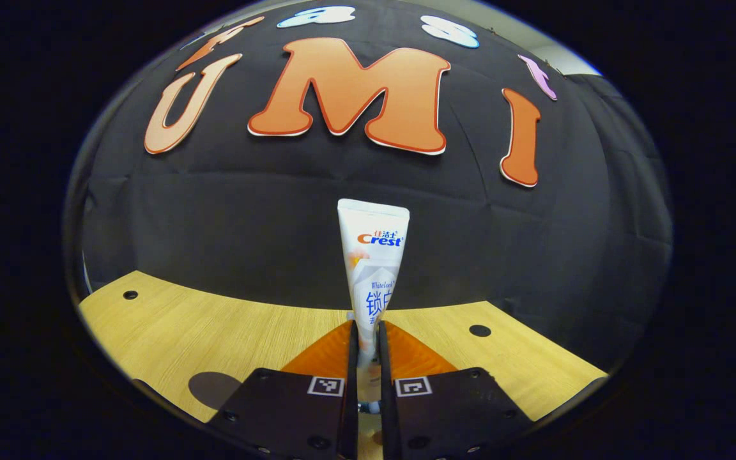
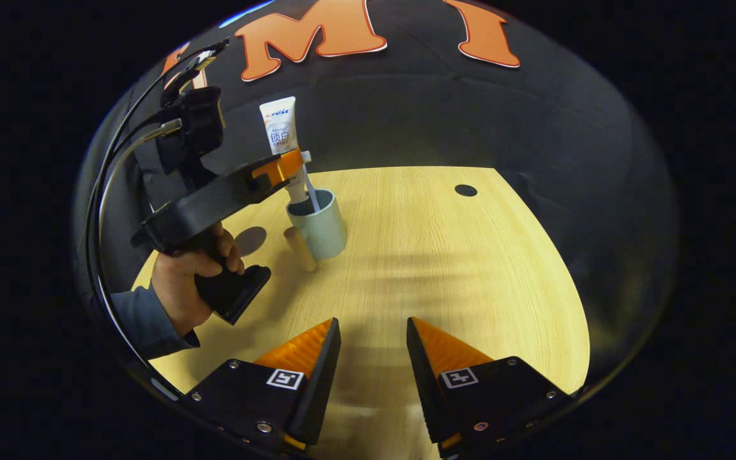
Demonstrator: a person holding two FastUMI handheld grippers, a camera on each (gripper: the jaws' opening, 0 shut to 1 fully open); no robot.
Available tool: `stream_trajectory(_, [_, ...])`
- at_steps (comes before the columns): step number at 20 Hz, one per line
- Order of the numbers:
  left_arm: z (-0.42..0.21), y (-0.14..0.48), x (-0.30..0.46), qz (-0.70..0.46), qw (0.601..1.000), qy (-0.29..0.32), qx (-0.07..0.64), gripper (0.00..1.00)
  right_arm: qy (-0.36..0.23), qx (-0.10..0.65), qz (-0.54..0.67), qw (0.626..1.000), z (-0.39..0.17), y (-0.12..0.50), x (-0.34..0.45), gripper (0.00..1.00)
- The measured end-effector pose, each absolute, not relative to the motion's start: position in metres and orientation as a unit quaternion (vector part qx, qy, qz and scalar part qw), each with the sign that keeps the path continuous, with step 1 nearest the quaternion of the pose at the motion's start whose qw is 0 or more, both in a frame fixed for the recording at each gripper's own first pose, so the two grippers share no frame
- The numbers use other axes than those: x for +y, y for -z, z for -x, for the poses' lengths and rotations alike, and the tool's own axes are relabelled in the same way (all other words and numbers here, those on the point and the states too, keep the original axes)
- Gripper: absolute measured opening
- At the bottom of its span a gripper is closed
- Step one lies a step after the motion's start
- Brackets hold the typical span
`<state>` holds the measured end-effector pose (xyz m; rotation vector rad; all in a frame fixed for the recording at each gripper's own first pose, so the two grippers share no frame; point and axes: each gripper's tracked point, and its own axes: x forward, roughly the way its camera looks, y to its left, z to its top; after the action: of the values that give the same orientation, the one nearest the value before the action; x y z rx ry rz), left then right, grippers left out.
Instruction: Put the toothbrush and toothpaste on the desktop into the cup, then pick up the cup and place it on the coaster on the desktop.
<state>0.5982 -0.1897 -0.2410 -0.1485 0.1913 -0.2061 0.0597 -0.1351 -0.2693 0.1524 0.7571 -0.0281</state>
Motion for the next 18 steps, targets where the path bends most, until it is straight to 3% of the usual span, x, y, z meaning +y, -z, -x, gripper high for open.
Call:
stream_trajectory(11, [-0.586,0.286,-0.184,0.048,0.991,0.06,0.111,0.17,0.022,0.383,-0.073,0.92,-0.045,0.279,-0.151,0.64])
stream_trajectory(13, [-0.581,0.286,-0.184,0.04,0.989,0.069,0.121,0.29,0.022,0.377,-0.081,0.923,-0.049,0.275,-0.151,0.63])
stream_trajectory(14, [-0.576,0.288,-0.182,0.036,0.988,0.072,0.131,0.55,0.021,0.374,-0.082,0.924,-0.05,0.273,-0.15,0.63])
stream_trajectory(16, [-0.567,0.289,-0.18,0.034,0.986,0.084,0.143,0.87,0.019,0.37,-0.084,0.925,-0.052,0.271,-0.148,0.63])
stream_trajectory(18, [-0.562,0.284,-0.179,0.028,0.984,0.098,0.147,0.96,0.018,0.367,-0.084,0.926,-0.057,0.27,-0.145,0.64])
